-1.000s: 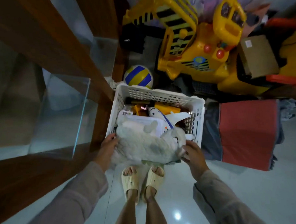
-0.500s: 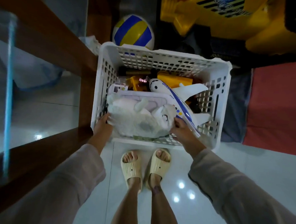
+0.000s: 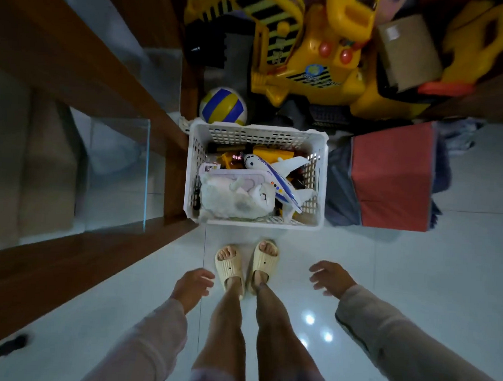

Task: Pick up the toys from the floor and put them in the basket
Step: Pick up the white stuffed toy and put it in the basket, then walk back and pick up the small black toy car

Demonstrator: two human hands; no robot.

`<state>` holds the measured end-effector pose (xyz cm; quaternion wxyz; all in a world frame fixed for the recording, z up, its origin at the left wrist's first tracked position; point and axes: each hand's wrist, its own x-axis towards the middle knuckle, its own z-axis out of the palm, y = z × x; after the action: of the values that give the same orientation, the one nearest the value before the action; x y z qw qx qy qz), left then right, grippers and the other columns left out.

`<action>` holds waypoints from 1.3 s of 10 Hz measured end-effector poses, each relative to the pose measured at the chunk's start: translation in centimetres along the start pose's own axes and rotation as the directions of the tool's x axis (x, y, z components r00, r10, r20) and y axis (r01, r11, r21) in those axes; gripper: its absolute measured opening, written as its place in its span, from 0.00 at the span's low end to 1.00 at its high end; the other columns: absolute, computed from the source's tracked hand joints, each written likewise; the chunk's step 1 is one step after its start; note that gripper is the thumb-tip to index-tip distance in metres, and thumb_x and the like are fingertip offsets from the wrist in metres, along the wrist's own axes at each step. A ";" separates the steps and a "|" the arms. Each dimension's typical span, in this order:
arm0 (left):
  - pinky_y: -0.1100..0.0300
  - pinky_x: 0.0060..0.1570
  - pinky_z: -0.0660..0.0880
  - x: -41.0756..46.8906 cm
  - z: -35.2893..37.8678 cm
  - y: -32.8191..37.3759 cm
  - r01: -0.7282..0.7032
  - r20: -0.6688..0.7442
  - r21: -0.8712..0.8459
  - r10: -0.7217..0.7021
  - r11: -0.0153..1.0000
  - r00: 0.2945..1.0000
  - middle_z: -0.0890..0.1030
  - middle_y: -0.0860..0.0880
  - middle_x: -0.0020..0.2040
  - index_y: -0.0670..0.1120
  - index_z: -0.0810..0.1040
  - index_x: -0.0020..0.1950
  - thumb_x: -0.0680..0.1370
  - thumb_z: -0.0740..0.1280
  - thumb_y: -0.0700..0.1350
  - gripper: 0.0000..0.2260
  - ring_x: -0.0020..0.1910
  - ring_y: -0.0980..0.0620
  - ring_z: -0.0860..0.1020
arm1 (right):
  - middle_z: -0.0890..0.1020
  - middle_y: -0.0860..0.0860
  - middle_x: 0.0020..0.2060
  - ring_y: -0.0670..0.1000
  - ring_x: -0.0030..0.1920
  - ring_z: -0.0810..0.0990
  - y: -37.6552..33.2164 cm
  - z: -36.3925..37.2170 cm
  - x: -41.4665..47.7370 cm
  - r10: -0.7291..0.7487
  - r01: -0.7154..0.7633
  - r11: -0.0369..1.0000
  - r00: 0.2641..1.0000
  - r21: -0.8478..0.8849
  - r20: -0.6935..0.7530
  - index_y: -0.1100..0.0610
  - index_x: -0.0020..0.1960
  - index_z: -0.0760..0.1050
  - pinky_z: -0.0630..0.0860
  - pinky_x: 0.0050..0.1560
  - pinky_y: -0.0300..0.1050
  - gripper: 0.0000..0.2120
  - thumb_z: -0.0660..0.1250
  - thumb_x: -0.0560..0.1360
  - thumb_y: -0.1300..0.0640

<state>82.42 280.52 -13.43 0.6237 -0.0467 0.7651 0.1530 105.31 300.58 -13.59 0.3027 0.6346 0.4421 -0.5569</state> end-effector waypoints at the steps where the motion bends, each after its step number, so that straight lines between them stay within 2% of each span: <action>1: 0.65 0.31 0.68 -5.1 0.1 -3.3 0.020 -0.008 0.074 -0.019 0.997 1.000 0.80 0.42 0.46 0.43 0.77 0.46 0.78 0.57 0.36 0.09 0.38 0.49 0.76 | 0.78 0.59 0.44 0.56 0.40 0.76 2.9 0.0 -5.0 0.032 -0.032 0.999 0.999 -0.015 -0.029 0.61 0.48 0.73 0.66 0.33 0.38 0.07 0.57 0.76 0.68; 2: 0.64 0.32 0.68 -8.9 -0.4 -6.1 0.035 -0.003 0.149 -0.035 0.988 0.999 0.80 0.41 0.45 0.45 0.76 0.40 0.77 0.58 0.35 0.11 0.40 0.46 0.76 | 0.78 0.59 0.39 0.52 0.32 0.75 5.2 0.8 -8.9 0.031 -0.032 0.999 0.999 -0.021 -0.039 0.61 0.48 0.73 0.66 0.31 0.38 0.07 0.57 0.76 0.68; 3: 0.62 0.47 0.70 -11.6 -1.5 -7.4 0.022 -0.032 0.278 -0.014 0.960 0.999 0.82 0.43 0.50 0.49 0.77 0.39 0.74 0.63 0.38 0.08 0.48 0.47 0.78 | 0.78 0.56 0.35 0.52 0.31 0.76 7.4 2.3 -11.6 0.031 -0.033 0.998 0.998 -0.050 -0.054 0.63 0.50 0.74 0.67 0.28 0.37 0.07 0.59 0.76 0.68; 4: 0.60 0.52 0.72 -12.9 -2.7 -8.2 0.021 -0.074 0.319 0.002 0.947 0.997 0.82 0.43 0.54 0.46 0.81 0.46 0.73 0.65 0.38 0.07 0.53 0.45 0.79 | 0.81 0.60 0.52 0.58 0.49 0.81 8.5 4.2 -12.7 0.007 -0.019 0.991 0.995 -0.130 -0.098 0.64 0.57 0.77 0.75 0.39 0.40 0.13 0.62 0.76 0.63; 5: 0.65 0.33 0.70 -13.1 -4.0 -8.7 0.014 -0.102 0.258 0.013 0.966 0.995 0.82 0.41 0.43 0.47 0.78 0.36 0.74 0.62 0.35 0.11 0.32 0.49 0.76 | 0.79 0.56 0.62 0.57 0.62 0.77 7.6 5.2 -14.2 -0.018 -0.012 0.978 0.990 -0.210 -0.140 0.58 0.59 0.78 0.71 0.59 0.42 0.15 0.62 0.76 0.54; 6: 0.65 0.26 0.64 -13.2 -4.9 -7.9 -0.001 -0.117 0.164 0.021 0.986 0.993 0.78 0.44 0.38 0.45 0.76 0.37 0.75 0.61 0.34 0.10 0.27 0.53 0.73 | 0.80 0.57 0.60 0.58 0.60 0.77 6.8 4.5 -14.5 -0.060 0.038 0.992 0.983 -0.123 -0.175 0.58 0.56 0.79 0.71 0.60 0.44 0.13 0.63 0.75 0.55; 7: 0.64 0.29 0.62 -13.9 -5.5 -6.0 -0.059 -0.128 -0.011 0.057 0.998 0.990 0.77 0.46 0.36 0.45 0.76 0.40 0.76 0.58 0.35 0.10 0.26 0.54 0.75 | 0.81 0.64 0.56 0.62 0.58 0.79 6.3 3.1 -14.3 -0.100 0.088 0.993 0.981 -0.078 -0.165 0.61 0.48 0.79 0.74 0.61 0.52 0.06 0.64 0.75 0.62; 8: 0.63 0.32 0.64 -14.6 -5.4 -4.6 -0.146 -0.185 -0.158 0.115 0.977 0.976 0.78 0.46 0.40 0.45 0.77 0.45 0.76 0.59 0.36 0.08 0.34 0.50 0.75 | 0.81 0.61 0.55 0.61 0.60 0.78 5.2 1.5 -14.3 -0.156 0.125 0.961 0.981 -0.246 -0.113 0.61 0.52 0.78 0.72 0.58 0.45 0.09 0.64 0.75 0.59; 9: 0.62 0.32 0.63 -15.4 -4.5 -4.8 -0.172 -0.243 -0.389 0.080 0.905 0.967 0.78 0.43 0.43 0.42 0.76 0.47 0.76 0.58 0.37 0.08 0.34 0.49 0.74 | 0.76 0.56 0.65 0.56 0.66 0.73 3.1 0.0 -14.9 -0.157 0.100 0.849 0.985 -0.519 -0.067 0.57 0.59 0.77 0.68 0.66 0.43 0.14 0.61 0.77 0.54; 10: 0.62 0.32 0.60 -16.5 -2.6 -7.0 -0.134 -0.216 -0.676 -0.021 0.724 0.976 0.76 0.42 0.41 0.41 0.75 0.45 0.78 0.55 0.39 0.10 0.32 0.49 0.71 | 0.78 0.59 0.57 0.55 0.58 0.78 0.3 -1.3 -15.0 -0.126 0.138 0.786 0.990 -0.602 0.062 0.66 0.62 0.74 0.71 0.55 0.44 0.16 0.57 0.80 0.59; 11: 0.63 0.32 0.59 -17.4 1.8 -10.7 -0.058 -0.144 -0.804 -0.100 0.592 0.984 0.73 0.45 0.36 0.44 0.73 0.39 0.79 0.54 0.40 0.12 0.31 0.50 0.70 | 0.76 0.57 0.41 0.56 0.36 0.74 -1.8 -1.6 -14.5 -0.150 0.130 0.825 0.989 -0.549 0.009 0.67 0.47 0.74 0.68 0.37 0.46 0.09 0.57 0.79 0.65; 12: 0.66 0.29 0.63 -18.4 8.3 -14.7 -0.050 -0.190 -0.825 -0.191 0.564 0.963 0.74 0.46 0.35 0.44 0.73 0.42 0.79 0.57 0.36 0.09 0.23 0.53 0.74 | 0.76 0.57 0.42 0.54 0.36 0.72 -3.7 -1.0 -14.4 -0.083 0.124 0.762 0.992 -0.636 0.093 0.64 0.47 0.71 0.69 0.39 0.45 0.04 0.58 0.78 0.65; 13: 0.63 0.32 0.63 -19.5 16.1 -17.9 -0.024 -0.176 -0.884 -0.283 0.468 0.943 0.74 0.43 0.33 0.40 0.76 0.44 0.77 0.60 0.33 0.07 0.29 0.48 0.73 | 0.77 0.56 0.41 0.55 0.40 0.75 -5.0 0.6 -13.7 -0.159 0.236 0.651 0.972 -0.722 0.175 0.65 0.48 0.74 0.72 0.43 0.46 0.05 0.61 0.77 0.64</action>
<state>106.50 265.93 -0.50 0.3988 -0.4392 0.6574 0.4647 100.70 299.10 0.18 0.4914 0.3786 0.6803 -0.3904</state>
